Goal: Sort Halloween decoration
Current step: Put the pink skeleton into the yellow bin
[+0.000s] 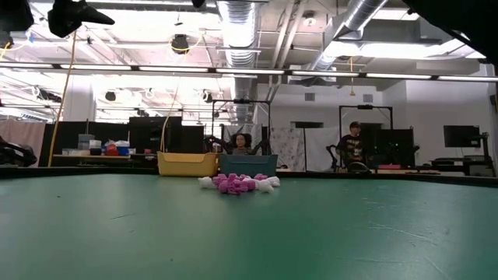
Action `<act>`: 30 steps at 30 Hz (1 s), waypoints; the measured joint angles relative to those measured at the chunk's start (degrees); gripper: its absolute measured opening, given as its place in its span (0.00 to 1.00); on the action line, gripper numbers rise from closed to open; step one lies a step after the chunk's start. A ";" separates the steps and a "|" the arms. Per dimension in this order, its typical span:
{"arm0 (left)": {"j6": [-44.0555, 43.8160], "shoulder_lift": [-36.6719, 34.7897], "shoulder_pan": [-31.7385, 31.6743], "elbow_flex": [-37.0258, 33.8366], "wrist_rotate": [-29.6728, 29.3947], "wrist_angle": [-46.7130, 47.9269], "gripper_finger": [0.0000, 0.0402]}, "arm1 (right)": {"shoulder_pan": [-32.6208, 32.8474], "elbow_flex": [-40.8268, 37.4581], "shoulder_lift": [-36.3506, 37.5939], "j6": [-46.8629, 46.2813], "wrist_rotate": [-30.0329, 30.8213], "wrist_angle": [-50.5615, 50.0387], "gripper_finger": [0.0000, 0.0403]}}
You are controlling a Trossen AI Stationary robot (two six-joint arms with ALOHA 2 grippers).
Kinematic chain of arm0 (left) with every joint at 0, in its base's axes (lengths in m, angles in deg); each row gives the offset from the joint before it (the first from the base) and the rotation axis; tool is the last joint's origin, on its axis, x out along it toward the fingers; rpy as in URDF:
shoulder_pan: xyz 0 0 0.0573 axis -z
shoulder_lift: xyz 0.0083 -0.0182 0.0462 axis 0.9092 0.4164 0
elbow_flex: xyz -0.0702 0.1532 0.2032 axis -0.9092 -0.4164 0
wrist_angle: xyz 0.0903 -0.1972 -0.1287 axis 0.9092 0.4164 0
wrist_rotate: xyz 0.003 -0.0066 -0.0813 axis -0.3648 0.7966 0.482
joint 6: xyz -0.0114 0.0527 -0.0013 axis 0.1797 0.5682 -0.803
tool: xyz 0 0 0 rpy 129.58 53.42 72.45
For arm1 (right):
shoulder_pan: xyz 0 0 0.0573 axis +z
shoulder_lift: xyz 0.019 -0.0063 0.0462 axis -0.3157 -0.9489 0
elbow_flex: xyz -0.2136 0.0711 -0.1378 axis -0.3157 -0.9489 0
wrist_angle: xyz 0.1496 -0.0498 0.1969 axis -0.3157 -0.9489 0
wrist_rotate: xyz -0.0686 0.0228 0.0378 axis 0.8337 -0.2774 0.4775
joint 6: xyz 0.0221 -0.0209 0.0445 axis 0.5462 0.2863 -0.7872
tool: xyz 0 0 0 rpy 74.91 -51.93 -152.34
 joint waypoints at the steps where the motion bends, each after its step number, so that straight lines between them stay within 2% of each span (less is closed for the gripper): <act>1: -0.03 0.00 0.00 0.00 0.00 -0.01 0.58 | -0.02 0.00 -0.03 0.00 0.16 -0.04 0.02; 12: -0.03 0.00 0.00 0.00 -0.07 0.52 0.58 | -0.33 -0.04 -3.83 -3.17 1.86 2.53 0.02; 18: 0.00 0.00 0.00 0.00 -0.09 1.43 0.58 | -0.13 0.02 -3.74 -3.39 1.89 0.78 0.02; 30: 1.13 0.00 0.00 0.00 -0.09 2.51 0.58 | -0.68 0.00 -3.76 -3.59 4.07 0.27 0.20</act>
